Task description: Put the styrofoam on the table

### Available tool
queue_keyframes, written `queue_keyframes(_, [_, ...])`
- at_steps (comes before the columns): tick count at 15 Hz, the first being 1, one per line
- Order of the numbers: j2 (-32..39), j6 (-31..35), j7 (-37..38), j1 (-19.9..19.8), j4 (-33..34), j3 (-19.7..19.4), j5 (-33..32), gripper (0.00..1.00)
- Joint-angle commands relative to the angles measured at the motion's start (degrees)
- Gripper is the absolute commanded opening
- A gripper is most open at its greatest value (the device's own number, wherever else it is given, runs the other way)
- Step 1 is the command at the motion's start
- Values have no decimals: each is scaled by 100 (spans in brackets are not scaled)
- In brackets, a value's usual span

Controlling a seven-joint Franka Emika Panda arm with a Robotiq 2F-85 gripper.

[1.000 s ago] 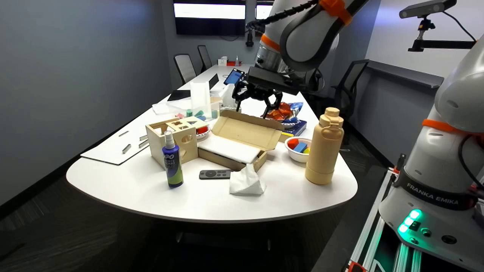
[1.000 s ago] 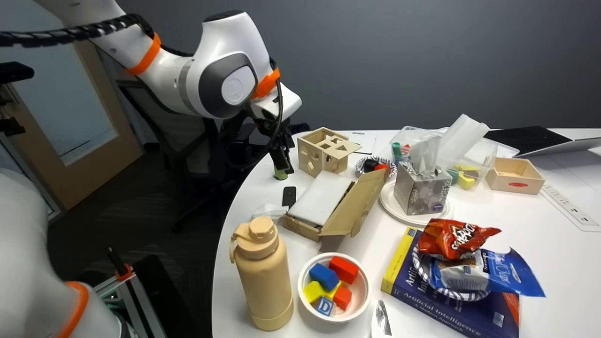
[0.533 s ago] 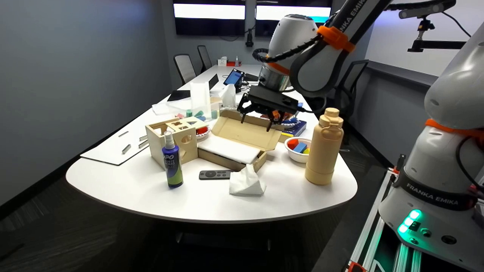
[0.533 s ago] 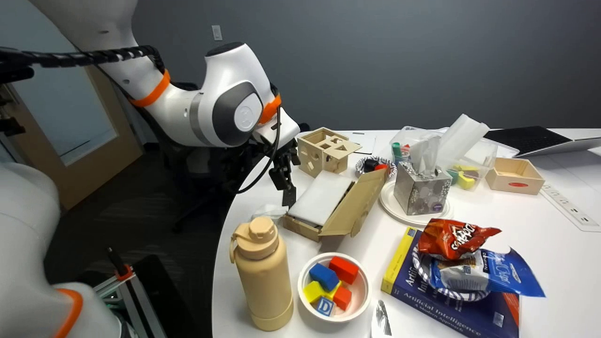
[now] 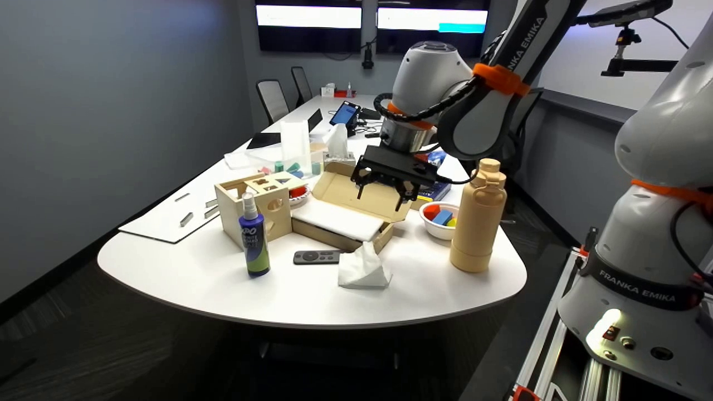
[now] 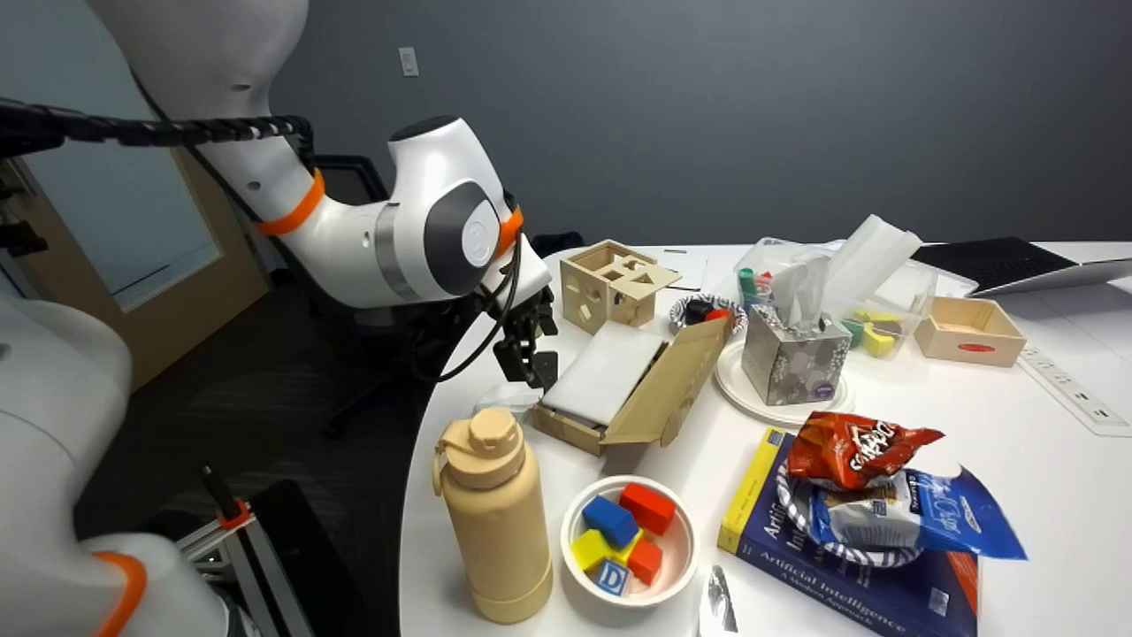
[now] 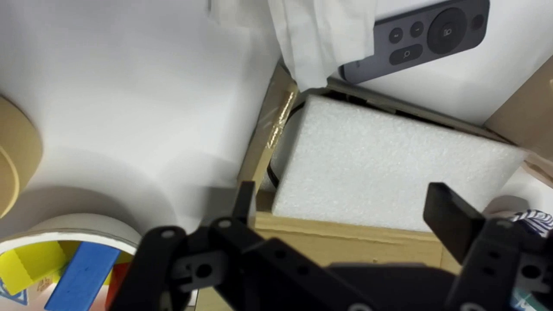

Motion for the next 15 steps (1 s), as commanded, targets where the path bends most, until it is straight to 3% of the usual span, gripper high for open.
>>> queue_keyframes(1, [267,188,708,-214,125,171,-596,100])
queue_keyframes(9, [808,413,1687,-397,633,-121,-1988,100])
queue_keyframes(15, [1484,305,2571,-126,1216,-669,-3265,100])
